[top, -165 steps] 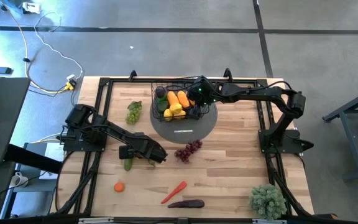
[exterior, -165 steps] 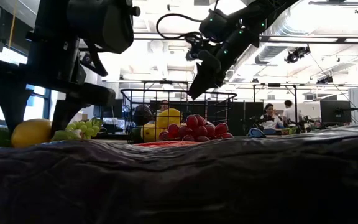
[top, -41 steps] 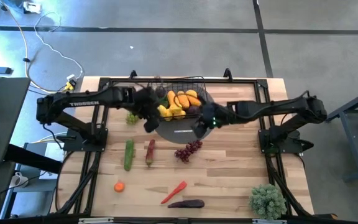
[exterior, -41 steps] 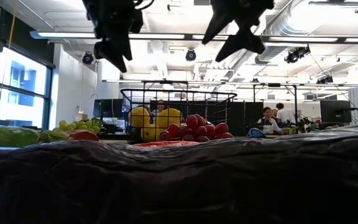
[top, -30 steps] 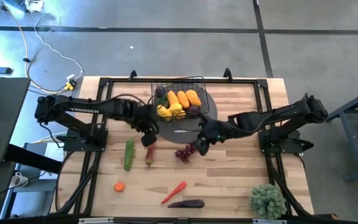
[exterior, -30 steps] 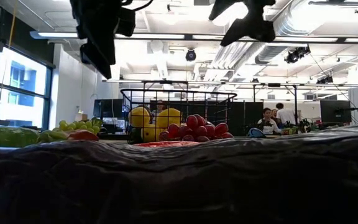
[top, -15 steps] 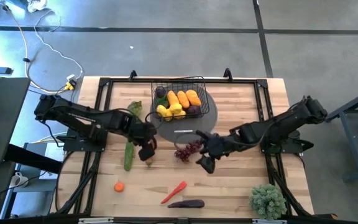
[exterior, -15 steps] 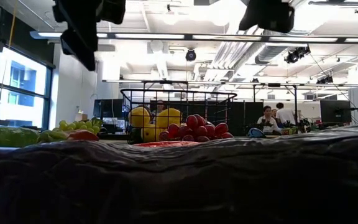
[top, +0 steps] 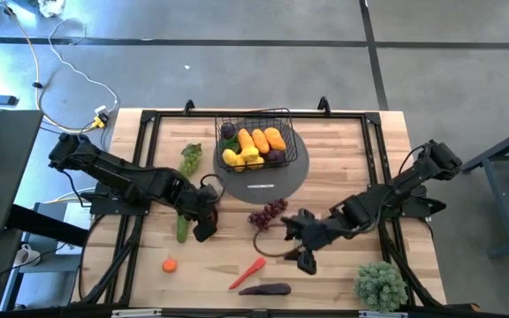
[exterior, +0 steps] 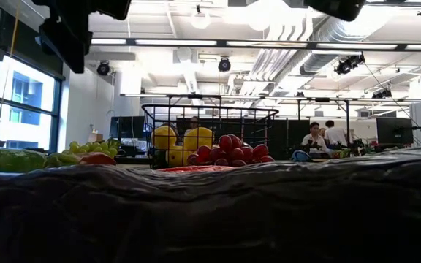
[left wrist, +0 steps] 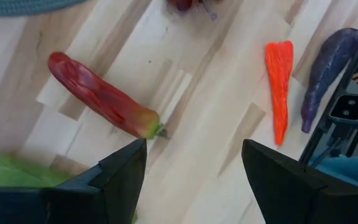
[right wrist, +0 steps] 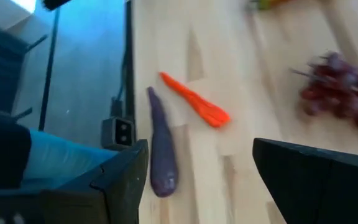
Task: Build produce basket
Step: Put the eggplant into the wire basket
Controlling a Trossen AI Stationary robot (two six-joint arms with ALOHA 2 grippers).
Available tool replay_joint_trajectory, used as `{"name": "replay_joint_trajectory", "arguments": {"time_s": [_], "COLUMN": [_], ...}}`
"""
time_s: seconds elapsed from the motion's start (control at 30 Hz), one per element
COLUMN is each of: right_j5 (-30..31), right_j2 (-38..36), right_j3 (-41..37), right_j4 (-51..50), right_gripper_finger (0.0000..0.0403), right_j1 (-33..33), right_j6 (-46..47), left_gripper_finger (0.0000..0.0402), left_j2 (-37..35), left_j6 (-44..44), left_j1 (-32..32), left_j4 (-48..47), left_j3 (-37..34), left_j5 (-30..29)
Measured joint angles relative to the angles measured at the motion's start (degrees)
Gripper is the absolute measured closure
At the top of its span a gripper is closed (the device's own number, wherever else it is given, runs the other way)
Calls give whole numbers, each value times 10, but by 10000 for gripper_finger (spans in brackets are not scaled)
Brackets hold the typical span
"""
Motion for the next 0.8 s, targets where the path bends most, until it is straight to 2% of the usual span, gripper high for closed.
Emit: {"name": "replay_joint_trajectory", "arguments": {"time_s": [0.23,0.4,0.8], "right_j5": [0,0,-3], "right_j2": [52,92,178], "right_j3": [0,0,0], "right_j4": [69,94,160], "right_gripper_finger": [133,133,133], "right_j1": [37,55,76], "right_j6": [-66,-97,-100], "left_gripper_finger": [147,147,147], "left_j2": [0,0,0], "left_j6": [-46,-47,-62], "left_j1": [-15,-14,-11], "left_j4": [1,2,2], "left_j3": [0,0,0], "left_j5": [-16,-17,-17]}}
